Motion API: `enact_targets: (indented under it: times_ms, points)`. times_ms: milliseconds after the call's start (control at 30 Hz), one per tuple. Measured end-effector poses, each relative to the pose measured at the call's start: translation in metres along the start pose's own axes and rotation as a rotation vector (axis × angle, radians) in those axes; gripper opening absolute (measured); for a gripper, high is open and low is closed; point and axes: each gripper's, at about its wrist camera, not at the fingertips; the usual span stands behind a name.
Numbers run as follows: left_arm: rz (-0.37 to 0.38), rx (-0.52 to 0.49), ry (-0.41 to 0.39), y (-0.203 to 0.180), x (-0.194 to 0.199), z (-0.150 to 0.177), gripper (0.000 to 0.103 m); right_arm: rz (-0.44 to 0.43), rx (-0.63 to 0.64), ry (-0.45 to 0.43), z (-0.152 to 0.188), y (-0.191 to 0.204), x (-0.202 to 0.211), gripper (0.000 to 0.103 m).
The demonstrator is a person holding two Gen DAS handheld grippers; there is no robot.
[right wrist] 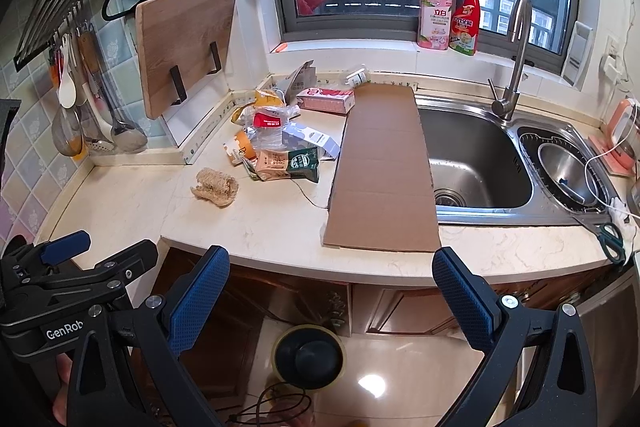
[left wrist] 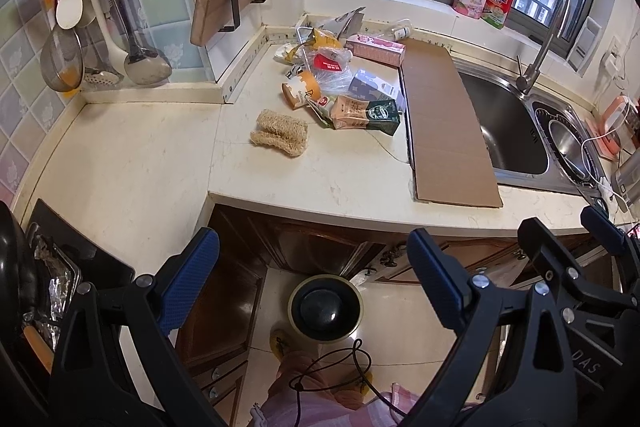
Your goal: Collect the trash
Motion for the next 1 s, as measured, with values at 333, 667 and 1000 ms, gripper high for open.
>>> enact_targets:
  times_ms: [333,667,1000]
  points:
    - [-0.005,0.002,0.015,0.002,-0.003,-0.004,0.094,-0.013,0.002,0.006,0.002,0.007,-0.002,0.102]
    - [-0.018,-0.001,0.045,0.001,-0.029,-0.037,0.094,-0.024,0.003,0.023,-0.019,0.000,-0.025,0.102]
    - [-0.025,-0.009,0.122,0.008,-0.079,-0.071,0.092,-0.040,-0.006,0.048,-0.058,-0.010,-0.066,0.102]
Point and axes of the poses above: each gripper's, at about its wrist camera, not at the fingertips, and x roughly against the way its jaws point, y to its left, z to its underside, and after that the axes turned 11 degrees about x, right-handed
